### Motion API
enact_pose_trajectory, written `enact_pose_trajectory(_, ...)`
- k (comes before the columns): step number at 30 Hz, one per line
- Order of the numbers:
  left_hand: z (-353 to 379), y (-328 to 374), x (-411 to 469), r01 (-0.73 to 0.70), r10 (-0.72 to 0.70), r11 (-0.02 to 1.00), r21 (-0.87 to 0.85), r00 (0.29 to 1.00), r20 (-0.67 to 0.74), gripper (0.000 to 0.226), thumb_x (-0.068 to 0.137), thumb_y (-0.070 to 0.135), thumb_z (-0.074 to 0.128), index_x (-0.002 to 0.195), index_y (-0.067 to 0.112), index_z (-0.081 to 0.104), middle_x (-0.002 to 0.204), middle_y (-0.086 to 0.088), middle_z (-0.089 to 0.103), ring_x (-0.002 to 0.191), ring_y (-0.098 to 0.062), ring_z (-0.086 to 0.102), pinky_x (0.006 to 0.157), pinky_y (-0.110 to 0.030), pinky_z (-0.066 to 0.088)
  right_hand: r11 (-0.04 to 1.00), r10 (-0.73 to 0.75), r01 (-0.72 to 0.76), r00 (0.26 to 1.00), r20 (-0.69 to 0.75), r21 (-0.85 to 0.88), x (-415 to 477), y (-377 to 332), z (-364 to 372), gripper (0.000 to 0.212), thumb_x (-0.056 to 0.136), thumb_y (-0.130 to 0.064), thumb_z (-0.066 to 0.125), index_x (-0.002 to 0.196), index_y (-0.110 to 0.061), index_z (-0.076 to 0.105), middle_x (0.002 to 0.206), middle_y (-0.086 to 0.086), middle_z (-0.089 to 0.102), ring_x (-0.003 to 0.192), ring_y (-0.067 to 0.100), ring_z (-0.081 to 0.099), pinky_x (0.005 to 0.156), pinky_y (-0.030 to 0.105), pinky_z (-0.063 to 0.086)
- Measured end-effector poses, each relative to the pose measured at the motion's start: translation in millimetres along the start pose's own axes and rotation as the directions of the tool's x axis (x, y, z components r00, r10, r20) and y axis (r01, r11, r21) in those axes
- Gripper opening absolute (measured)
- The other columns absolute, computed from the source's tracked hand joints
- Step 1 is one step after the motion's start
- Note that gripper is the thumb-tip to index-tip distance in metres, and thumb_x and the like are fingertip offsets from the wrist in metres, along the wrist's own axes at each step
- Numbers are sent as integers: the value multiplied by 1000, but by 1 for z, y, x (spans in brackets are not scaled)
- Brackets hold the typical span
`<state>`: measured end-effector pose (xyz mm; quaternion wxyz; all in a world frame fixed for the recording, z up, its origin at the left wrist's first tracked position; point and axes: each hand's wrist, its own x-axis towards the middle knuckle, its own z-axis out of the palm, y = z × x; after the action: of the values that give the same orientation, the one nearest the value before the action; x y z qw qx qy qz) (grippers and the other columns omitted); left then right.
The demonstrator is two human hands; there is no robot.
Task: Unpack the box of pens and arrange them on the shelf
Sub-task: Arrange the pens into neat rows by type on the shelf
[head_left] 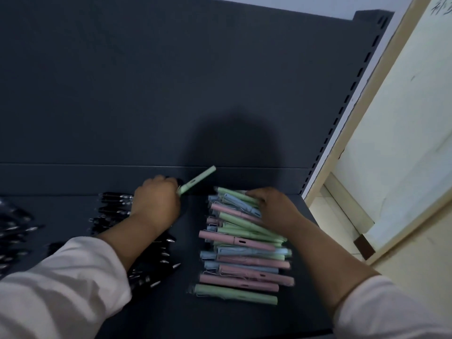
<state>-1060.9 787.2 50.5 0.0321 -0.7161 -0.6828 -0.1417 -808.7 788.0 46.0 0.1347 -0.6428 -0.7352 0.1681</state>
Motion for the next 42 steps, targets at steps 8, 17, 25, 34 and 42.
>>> enact_pose_trajectory(8,-14,36,-12,-350,338,890,-293,937,-92,20,93,14,52,110,14,63,105,-4,46,87,-20,52,75,-25,40,956,115,-80,988,-107,282,-12,0,-8,44,95,3,34,126,-15,59,132,13,54,61,3,45,53,9,35)
enact_pose_trajectory(17,11,67,-30,-353,371,857,-376,928,-25,34,87,21,65,120,13,63,112,-6,51,108,-22,49,92,-28,41,896,203,-137,972,-115,423,-41,23,-8,36,100,-11,35,128,-19,57,114,6,57,68,13,57,57,16,50)
enact_pose_trajectory(25,9,68,-60,32,-21,826,-563,999,27,63,88,40,61,142,17,38,138,-4,37,126,-15,40,104,-20,28,895,113,-47,986,-123,443,-37,28,-1,30,101,-17,38,126,-17,56,131,6,47,94,18,57,82,33,51)
enact_pose_trajectory(34,26,64,-92,325,-192,635,-701,945,264,84,82,63,54,149,19,27,145,-3,38,126,-15,44,109,-31,33,858,156,-41,970,-184,511,-52,25,15,44,96,-26,51,136,-10,46,139,9,43,126,20,44,103,28,34)
enact_pose_trajectory(42,27,81,-105,326,-190,568,-756,945,265,70,91,46,54,149,23,23,147,-1,35,132,-20,40,110,-35,32,801,261,-112,950,-174,588,-81,30,27,42,95,-31,53,133,-15,44,136,7,44,116,14,46,97,26,36)
